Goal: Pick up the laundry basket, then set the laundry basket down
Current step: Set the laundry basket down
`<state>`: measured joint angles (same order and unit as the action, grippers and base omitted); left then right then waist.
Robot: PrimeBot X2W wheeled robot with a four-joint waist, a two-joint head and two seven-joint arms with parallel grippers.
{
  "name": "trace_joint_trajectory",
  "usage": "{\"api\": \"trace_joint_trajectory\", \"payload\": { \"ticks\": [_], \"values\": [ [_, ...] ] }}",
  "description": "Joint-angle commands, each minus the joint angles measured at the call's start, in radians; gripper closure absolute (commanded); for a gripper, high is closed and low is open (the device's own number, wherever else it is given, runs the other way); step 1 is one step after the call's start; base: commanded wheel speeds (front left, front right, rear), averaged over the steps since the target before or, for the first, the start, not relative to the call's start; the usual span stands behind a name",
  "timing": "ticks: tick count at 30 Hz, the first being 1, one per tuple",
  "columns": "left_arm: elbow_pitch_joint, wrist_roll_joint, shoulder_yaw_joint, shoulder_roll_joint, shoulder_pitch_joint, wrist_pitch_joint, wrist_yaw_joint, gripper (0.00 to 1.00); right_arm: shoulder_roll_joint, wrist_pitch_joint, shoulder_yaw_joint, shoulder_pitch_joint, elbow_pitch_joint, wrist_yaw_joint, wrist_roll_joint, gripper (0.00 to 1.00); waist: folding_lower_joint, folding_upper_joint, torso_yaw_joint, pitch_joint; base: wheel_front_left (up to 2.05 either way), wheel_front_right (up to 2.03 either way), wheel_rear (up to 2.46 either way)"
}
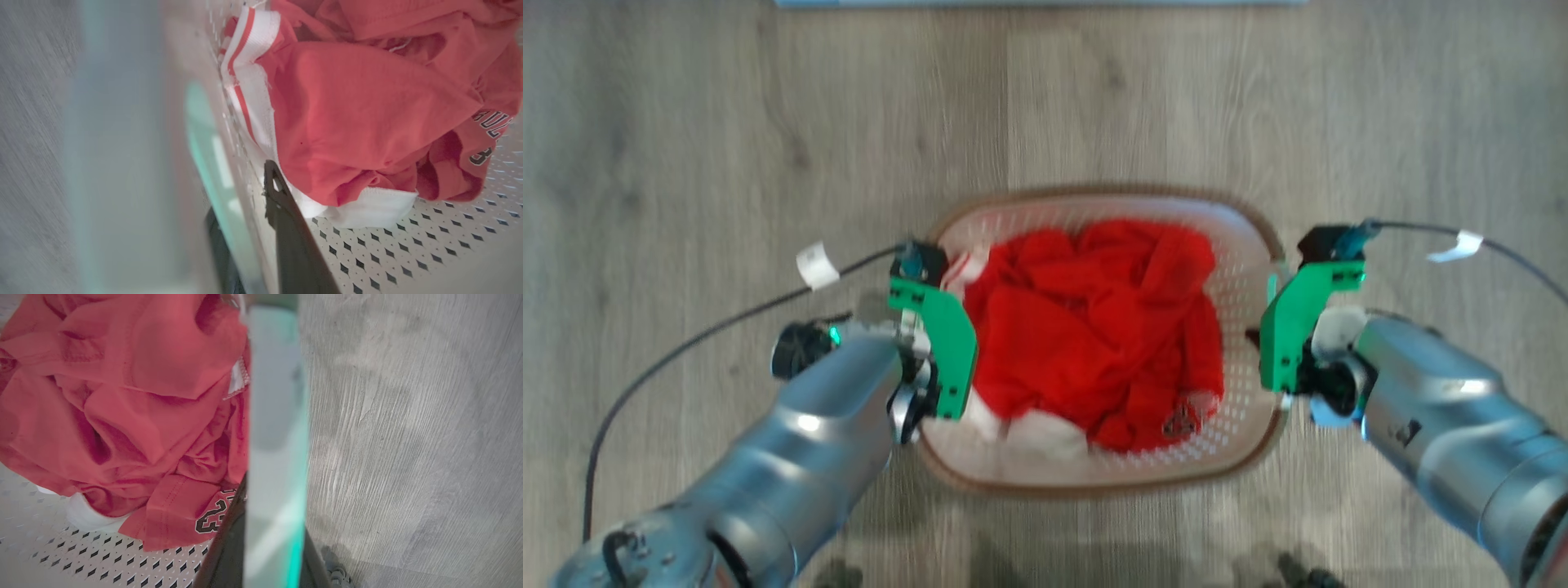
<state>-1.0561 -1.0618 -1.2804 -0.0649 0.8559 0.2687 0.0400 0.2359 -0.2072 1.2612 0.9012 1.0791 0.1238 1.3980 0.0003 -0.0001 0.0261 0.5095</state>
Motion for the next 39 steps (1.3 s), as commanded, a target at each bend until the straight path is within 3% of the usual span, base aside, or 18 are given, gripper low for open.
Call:
{"api": "trace_joint_trajectory", "payload": {
  "ticks": [1, 10, 18, 39],
  "values": [
    [0.052, 0.015, 0.001, 0.015, 0.021, -0.007, -0.018, 1.0, 0.014, 0.045, -0.007, 0.027, -0.021, 0.007, -0.016, 1.0, -0.0003, 0.0001, 0.004, 0.086, 0.0, 0.0, 0.0],
    [0.084, -0.001, 0.0, 0.015, 0.11, -0.065, 0.04, 1.0, 0.045, 0.164, -0.004, 0.096, -0.044, 0.007, -0.044, 1.0, -0.0003, 0.0001, 0.021, 0.236, 0.0, 0.0, 0.0],
    [0.09, 0.0, 0.0, 0.015, 0.177, -0.132, 0.06, 1.0, 0.067, 0.226, 0.0, 0.153, -0.047, 0.007, -0.066, 1.0, -0.0003, 0.0001, 0.041, 0.33, 0.0, 0.0, 0.0],
    [0.095, 0.014, 0.0, 0.015, 0.227, -0.147, 0.078, 1.0, 0.057, 0.214, 0.008, 0.182, -0.049, 0.007, -0.038, 1.0, -0.0003, 0.0001, 0.041, 0.407, 0.0, 0.0, 0.0]
  ]
}}
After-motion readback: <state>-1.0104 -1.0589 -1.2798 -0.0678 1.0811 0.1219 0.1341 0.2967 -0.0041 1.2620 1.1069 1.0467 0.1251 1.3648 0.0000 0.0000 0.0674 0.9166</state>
